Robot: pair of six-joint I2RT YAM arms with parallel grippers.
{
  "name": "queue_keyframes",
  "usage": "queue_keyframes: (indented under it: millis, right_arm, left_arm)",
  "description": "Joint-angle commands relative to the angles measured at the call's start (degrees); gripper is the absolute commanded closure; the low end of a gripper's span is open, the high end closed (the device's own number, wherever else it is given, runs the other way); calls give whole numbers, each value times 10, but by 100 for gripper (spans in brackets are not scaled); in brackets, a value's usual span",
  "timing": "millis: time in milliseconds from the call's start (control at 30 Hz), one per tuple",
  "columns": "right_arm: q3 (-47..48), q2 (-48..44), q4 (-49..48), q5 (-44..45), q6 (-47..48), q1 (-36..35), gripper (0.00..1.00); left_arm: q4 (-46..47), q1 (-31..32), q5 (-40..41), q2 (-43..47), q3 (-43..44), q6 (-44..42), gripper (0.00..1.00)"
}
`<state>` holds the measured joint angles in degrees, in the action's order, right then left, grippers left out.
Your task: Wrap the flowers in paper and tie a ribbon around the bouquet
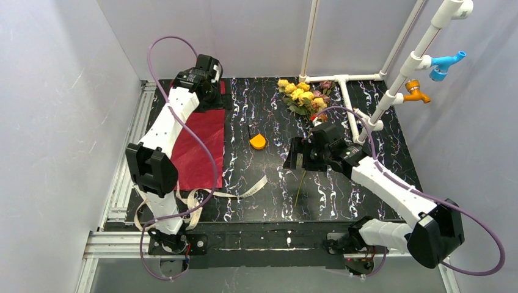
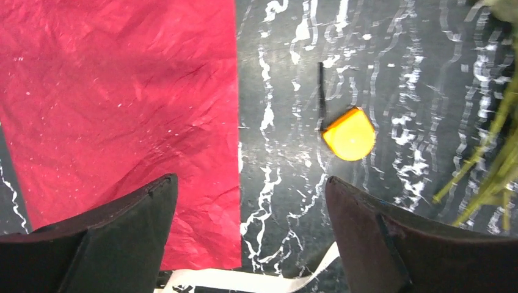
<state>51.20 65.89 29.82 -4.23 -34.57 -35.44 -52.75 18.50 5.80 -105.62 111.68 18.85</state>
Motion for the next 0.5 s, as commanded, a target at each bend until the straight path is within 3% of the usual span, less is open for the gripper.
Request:
queue_keyframes:
  millis: [0, 67, 267, 467]
  right_arm:
    - [17, 6, -35, -27, -19, -5, 0]
    - [7, 0, -30, -24, -19, -5, 0]
    - [-13, -27, -1, -1, -9, -5, 0]
    - [-28, -38, 4, 5, -4, -5, 0]
  left_arm:
    - [3, 6, 66, -34, -30, 8, 6]
    - [1, 8, 75, -84, -8, 11, 2]
    - [-3, 15, 97, -206, 59, -4, 2]
    - [-17, 22, 181, -273, 99, -8, 2]
